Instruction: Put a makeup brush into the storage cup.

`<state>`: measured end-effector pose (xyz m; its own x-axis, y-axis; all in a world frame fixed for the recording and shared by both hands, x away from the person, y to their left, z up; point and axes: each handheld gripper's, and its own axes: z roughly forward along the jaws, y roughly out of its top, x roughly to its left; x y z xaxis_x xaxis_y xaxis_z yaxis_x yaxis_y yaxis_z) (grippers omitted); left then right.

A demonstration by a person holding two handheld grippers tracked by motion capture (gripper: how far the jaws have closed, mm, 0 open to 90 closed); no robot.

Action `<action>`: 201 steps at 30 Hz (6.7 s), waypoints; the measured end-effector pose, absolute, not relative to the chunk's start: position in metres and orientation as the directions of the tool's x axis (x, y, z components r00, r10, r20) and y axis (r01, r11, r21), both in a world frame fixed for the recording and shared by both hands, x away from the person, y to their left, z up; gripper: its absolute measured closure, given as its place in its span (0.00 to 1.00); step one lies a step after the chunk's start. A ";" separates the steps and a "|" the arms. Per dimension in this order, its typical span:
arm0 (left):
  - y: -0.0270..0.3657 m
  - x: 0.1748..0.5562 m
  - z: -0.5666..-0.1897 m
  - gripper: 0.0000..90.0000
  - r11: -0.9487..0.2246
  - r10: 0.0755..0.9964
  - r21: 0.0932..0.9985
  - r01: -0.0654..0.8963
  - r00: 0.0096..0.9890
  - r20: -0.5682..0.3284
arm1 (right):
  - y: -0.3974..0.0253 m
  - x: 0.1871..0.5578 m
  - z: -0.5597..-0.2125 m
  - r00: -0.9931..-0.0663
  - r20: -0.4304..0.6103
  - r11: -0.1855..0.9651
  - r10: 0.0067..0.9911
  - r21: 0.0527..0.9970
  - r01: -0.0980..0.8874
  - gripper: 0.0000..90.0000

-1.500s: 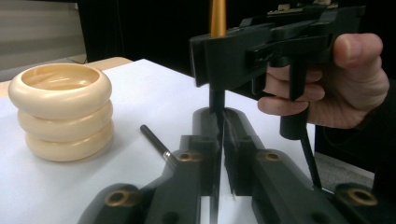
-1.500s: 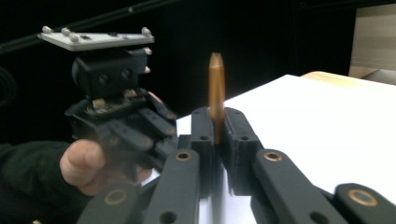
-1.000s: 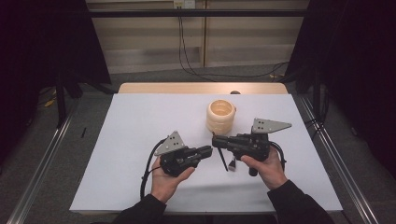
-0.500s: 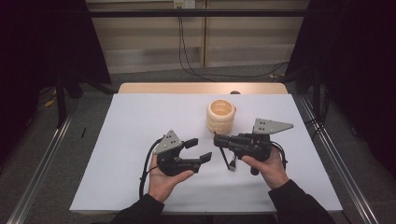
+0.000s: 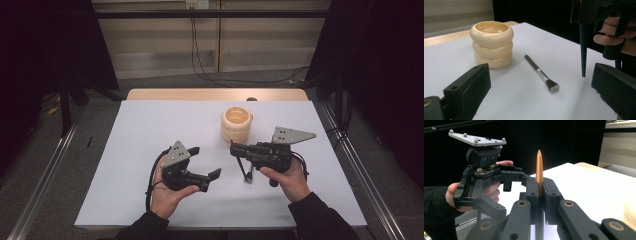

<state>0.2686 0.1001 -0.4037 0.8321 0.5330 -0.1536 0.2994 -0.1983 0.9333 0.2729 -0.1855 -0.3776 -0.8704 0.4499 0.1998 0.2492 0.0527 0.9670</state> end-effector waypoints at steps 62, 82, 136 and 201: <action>0.211 0.239 -0.431 0.02 -0.155 0.712 0.954 0.257 0.698 -0.072 | -0.228 0.323 -0.370 -0.765 0.171 0.008 0.621 0.975 0.224 0.93; 0.212 0.236 -0.432 0.02 -0.125 0.714 0.956 0.266 0.693 -0.099 | -0.222 0.359 -0.350 -0.754 0.171 -0.006 0.635 0.976 0.217 0.93; 0.212 0.239 -0.433 0.02 -0.149 0.703 0.951 0.272 0.705 -0.091 | -0.185 0.453 -0.364 -0.699 0.131 0.064 0.703 0.967 0.246 0.93; 0.215 0.240 -0.433 0.02 -0.146 0.707 0.953 0.267 0.702 -0.088 | -0.211 0.430 -0.424 -0.659 0.184 0.056 0.730 0.944 0.325 0.90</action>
